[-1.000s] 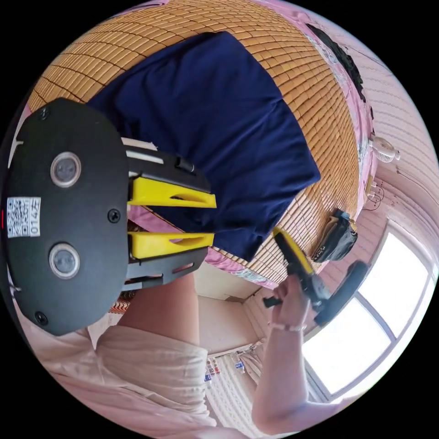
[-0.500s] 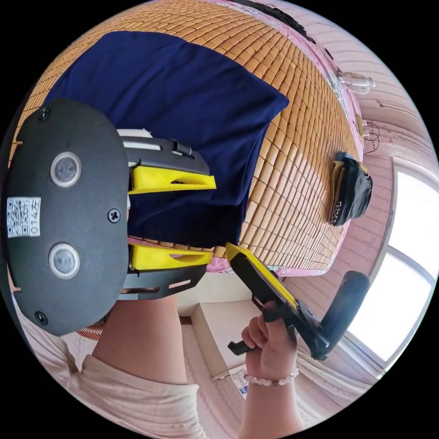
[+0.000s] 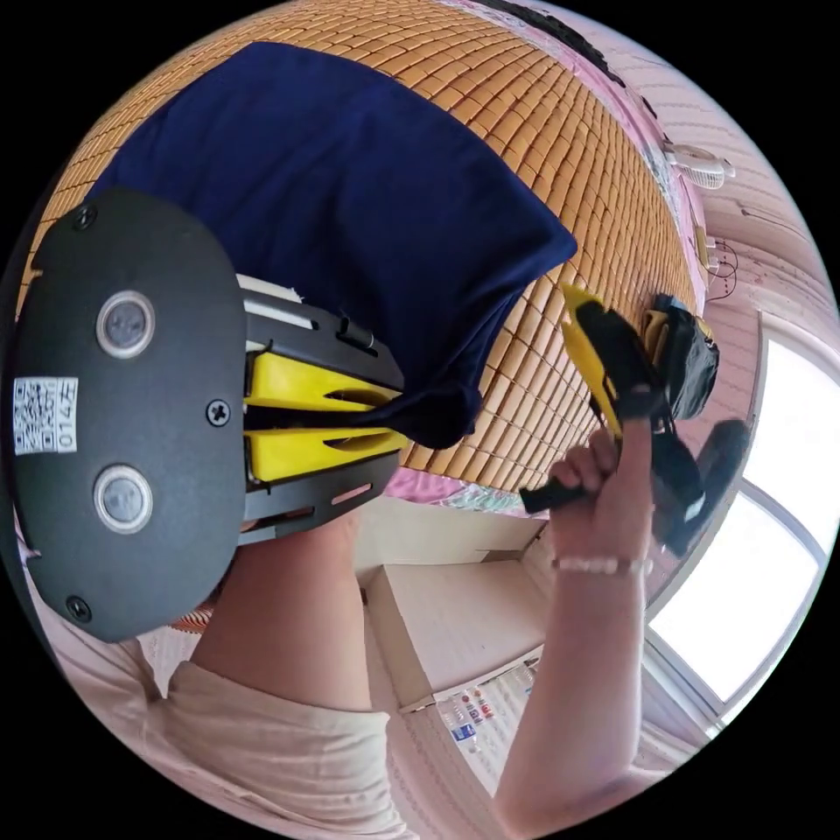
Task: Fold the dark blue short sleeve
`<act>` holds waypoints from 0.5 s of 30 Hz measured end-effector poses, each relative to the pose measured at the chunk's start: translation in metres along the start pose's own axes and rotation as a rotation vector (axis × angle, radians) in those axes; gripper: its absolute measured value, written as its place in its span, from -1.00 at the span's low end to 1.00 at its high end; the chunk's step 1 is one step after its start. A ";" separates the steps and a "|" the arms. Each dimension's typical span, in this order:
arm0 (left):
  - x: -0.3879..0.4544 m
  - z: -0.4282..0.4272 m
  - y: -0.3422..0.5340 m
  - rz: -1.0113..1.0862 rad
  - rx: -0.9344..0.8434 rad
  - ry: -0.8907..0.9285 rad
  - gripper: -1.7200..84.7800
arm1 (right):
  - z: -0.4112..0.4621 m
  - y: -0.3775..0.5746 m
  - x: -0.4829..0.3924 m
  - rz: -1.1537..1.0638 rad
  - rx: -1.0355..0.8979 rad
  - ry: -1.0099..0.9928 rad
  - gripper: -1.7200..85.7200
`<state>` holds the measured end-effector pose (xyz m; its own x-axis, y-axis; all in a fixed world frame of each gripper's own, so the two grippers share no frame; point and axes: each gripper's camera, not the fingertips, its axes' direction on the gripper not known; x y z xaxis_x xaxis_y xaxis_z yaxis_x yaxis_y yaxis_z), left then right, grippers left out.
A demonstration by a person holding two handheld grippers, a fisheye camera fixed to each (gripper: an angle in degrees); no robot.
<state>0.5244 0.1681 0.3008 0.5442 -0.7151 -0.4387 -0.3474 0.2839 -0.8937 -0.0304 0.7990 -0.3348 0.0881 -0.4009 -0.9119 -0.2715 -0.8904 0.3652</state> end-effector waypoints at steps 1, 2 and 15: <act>0.003 -0.006 0.005 0.014 0.005 0.008 -0.96 | 0.010 -0.011 0.000 0.012 0.024 -0.027 -0.68; 0.005 -0.012 0.011 0.025 0.013 0.016 -0.96 | 0.017 -0.015 0.000 0.017 0.025 -0.039 -0.74; -0.004 -0.102 0.040 -0.008 0.318 0.066 -0.97 | -0.068 -0.011 -0.014 0.089 0.127 0.019 -0.91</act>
<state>0.4307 0.1174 0.2765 0.4918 -0.7551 -0.4335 -0.0815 0.4557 -0.8864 0.0367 0.7998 -0.3134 0.0766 -0.4819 -0.8729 -0.3980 -0.8174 0.4164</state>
